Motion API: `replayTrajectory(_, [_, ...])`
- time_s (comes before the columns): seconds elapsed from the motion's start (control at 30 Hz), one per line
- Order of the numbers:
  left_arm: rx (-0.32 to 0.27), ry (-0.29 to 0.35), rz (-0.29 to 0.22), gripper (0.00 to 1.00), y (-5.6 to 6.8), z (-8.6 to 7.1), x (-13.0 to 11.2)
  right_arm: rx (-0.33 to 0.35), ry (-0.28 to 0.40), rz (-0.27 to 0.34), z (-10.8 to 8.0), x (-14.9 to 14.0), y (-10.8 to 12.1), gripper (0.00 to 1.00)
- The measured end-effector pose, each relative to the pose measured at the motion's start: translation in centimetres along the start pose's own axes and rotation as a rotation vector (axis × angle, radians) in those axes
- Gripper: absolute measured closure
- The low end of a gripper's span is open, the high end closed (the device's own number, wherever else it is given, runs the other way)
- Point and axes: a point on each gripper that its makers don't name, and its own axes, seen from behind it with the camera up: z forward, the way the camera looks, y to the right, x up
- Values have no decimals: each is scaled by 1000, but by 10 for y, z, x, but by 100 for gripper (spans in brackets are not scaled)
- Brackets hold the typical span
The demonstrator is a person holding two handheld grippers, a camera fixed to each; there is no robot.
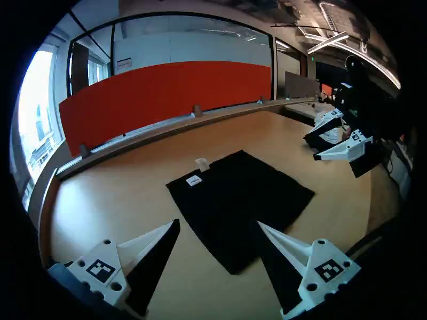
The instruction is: Fold towel
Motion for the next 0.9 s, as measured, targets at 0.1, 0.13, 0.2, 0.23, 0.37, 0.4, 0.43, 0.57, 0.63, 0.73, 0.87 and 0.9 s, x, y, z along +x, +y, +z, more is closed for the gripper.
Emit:
replayTrajectory(0.1, [-10, -21, 5, 4, 3, 6, -10, 7, -19, -2, 6, -11, -3, 0])
replayTrajectory(0.13, [-13, -28, 7, 4, 3, 8, -13, 8, -25, -4, 7, -14, -4, 0])
replayTrajectory(0.2, [-19, -42, 9, 4, 5, 12, -19, 12, -38, -7, 11, -22, -6, 0])
replayTrajectory(0.23, [-22, -49, 9, 4, 6, 13, -22, 14, -44, -8, 12, -25, -6, 0])
replayTrajectory(0.37, [-34, -75, 1, 4, 10, 19, -35, 21, -72, -6, 19, -41, -10, 0])
replayTrajectory(0.4, [-38, -84, 1, 4, 11, 21, -39, 25, -80, -5, 21, -45, -11, 0])
replayTrajectory(0.43, [-41, -92, 2, 4, 13, 23, -42, 28, -87, -5, 22, -49, -13, 0])
replayTrajectory(0.57, [-56, -124, 13, 4, 17, 30, -55, 43, -115, -9, 28, -64, -18, 0])
replayTrajectory(0.63, [-63, -141, 18, 4, 20, 33, -61, 52, -130, -15, 30, -71, -21, 0])
replayTrajectory(0.73, [-74, -165, 24, 4, 23, 37, -70, 63, -151, -22, 32, -81, -24, 0])
replayTrajectory(0.87, [-88, -198, 29, 4, 26, 43, -82, 73, -181, -23, 35, -94, -24, 0])
replayTrajectory(0.9, [-89, -205, 30, 4, 26, 44, -85, 75, -187, -21, 36, -97, -24, 0])
